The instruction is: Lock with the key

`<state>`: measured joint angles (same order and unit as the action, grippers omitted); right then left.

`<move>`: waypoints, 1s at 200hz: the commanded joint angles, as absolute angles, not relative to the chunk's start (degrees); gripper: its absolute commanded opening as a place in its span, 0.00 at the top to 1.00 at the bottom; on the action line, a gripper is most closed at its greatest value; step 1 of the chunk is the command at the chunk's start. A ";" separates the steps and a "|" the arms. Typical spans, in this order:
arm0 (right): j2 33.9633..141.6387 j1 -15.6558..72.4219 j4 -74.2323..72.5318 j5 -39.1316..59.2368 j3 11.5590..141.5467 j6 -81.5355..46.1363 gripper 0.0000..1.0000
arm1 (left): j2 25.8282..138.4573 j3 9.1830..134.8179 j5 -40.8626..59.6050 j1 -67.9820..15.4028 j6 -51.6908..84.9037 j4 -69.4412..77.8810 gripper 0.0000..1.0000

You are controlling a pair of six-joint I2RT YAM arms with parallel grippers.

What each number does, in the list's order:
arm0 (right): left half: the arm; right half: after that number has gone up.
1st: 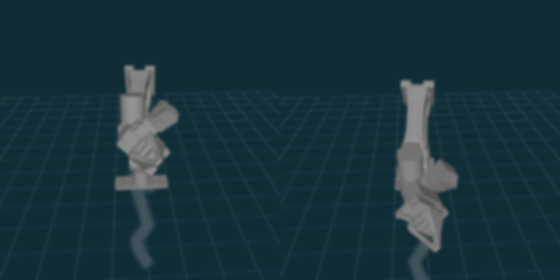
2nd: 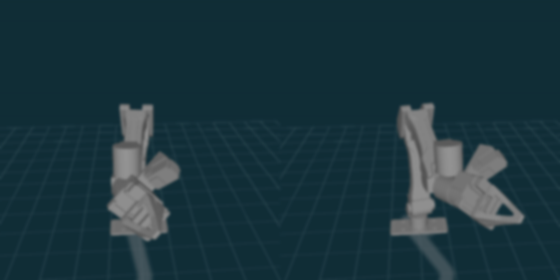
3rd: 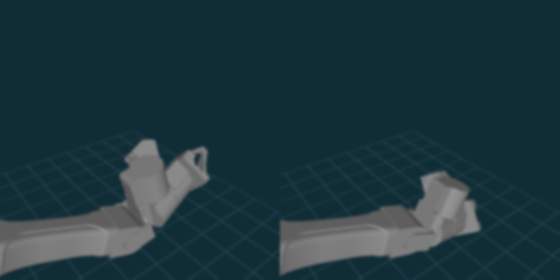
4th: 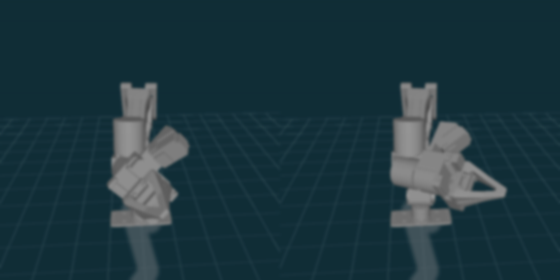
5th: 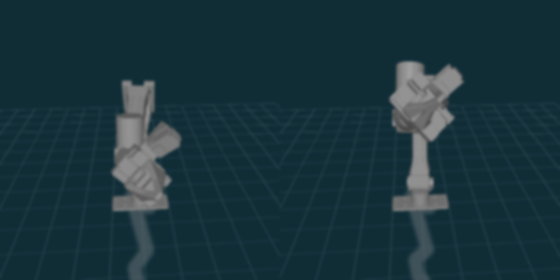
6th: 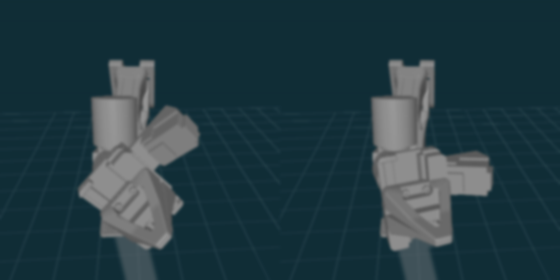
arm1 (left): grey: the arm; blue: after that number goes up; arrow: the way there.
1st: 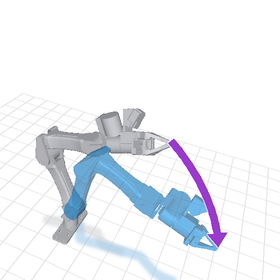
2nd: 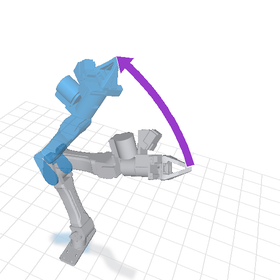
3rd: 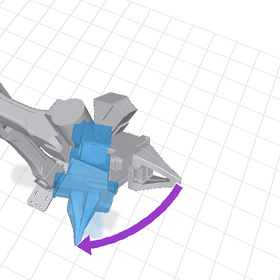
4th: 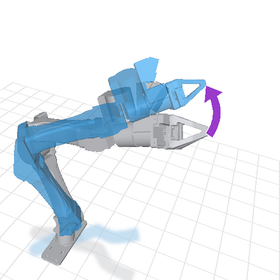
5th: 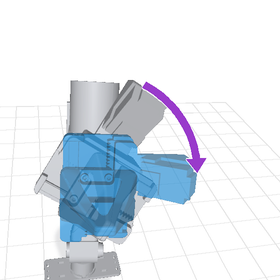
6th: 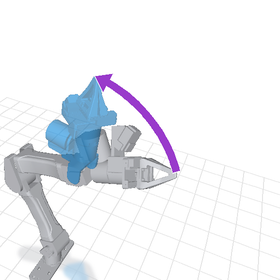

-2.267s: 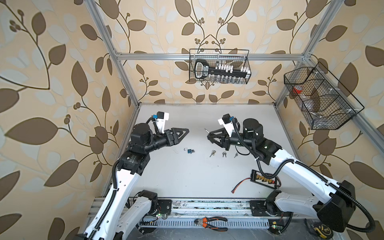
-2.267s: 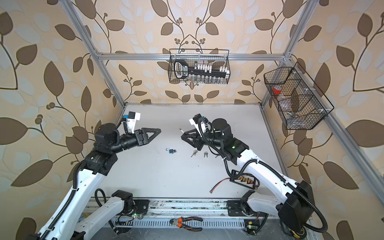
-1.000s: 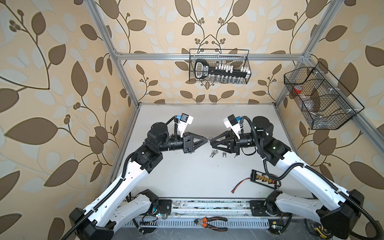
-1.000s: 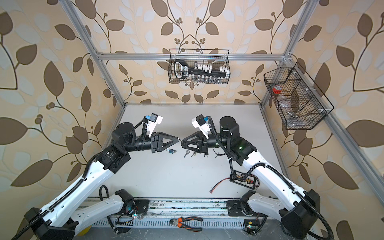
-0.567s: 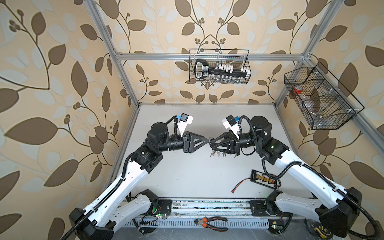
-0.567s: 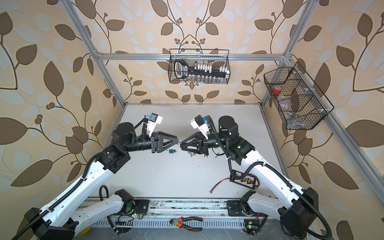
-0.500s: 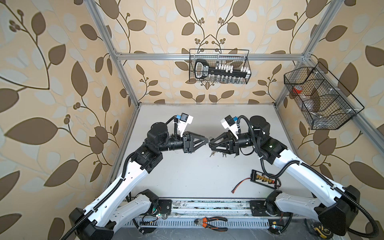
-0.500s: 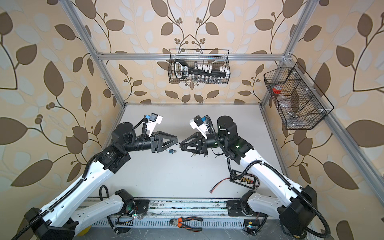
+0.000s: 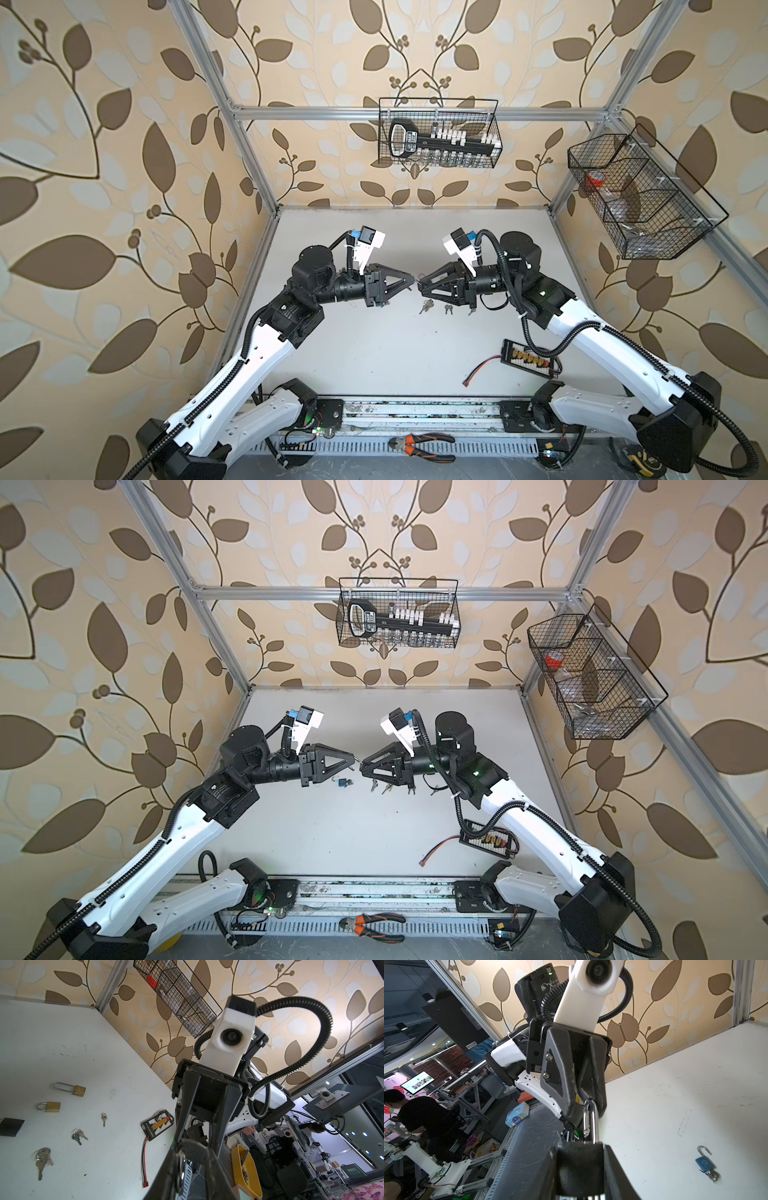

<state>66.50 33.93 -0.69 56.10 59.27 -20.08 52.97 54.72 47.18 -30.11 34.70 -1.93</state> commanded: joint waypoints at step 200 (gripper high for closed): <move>56.46 36.97 -12.72 34.24 53.38 -8.79 0.32 | 49.57 52.51 40.81 -31.00 48.60 16.35 1.00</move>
<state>55.07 34.79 -10.63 34.65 52.49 -12.16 50.26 52.56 40.88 -30.46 46.50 9.43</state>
